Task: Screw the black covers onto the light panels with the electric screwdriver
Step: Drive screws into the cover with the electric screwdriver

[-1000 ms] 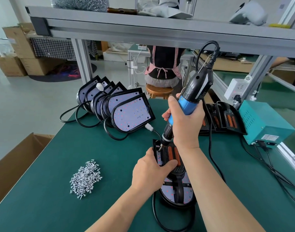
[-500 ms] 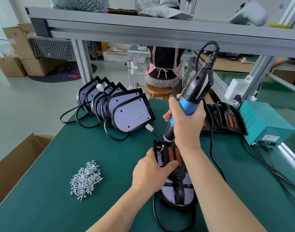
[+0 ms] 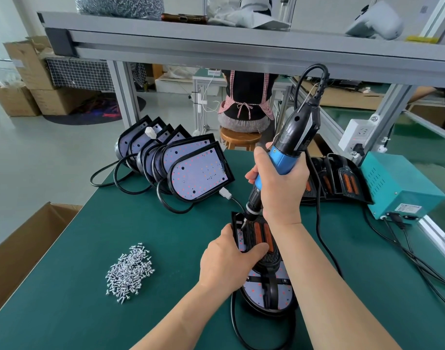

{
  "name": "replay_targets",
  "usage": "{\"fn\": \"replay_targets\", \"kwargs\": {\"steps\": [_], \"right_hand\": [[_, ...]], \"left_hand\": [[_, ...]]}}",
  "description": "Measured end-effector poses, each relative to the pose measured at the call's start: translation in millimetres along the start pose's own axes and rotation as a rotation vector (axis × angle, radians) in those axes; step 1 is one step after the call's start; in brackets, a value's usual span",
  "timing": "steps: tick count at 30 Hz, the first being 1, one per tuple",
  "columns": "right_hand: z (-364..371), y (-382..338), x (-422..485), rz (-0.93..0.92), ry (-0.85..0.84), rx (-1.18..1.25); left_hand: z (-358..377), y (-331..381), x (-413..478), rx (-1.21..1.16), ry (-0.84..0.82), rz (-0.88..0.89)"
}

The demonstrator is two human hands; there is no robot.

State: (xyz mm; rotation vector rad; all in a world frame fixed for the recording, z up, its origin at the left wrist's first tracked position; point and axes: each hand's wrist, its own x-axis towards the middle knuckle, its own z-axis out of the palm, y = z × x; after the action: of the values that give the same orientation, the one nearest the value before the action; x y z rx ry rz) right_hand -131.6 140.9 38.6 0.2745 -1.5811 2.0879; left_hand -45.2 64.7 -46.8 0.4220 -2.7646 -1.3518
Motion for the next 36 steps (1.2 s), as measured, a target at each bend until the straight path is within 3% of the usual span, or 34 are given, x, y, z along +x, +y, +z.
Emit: {"fn": "replay_targets", "kwargs": {"steps": [28, 31, 36], "right_hand": [[-1, -17, -2, -0.010, 0.060, 0.051], [-3, -28, 0, -0.043, 0.071, 0.096], [-3, -41, 2, -0.069, 0.062, 0.147]], "left_hand": [[-6, 4, -7, -0.012, -0.012, 0.003], [-9, 2, -12, -0.097, 0.043, 0.038], [-18, -3, -14, -0.190, 0.254, 0.245]]}}
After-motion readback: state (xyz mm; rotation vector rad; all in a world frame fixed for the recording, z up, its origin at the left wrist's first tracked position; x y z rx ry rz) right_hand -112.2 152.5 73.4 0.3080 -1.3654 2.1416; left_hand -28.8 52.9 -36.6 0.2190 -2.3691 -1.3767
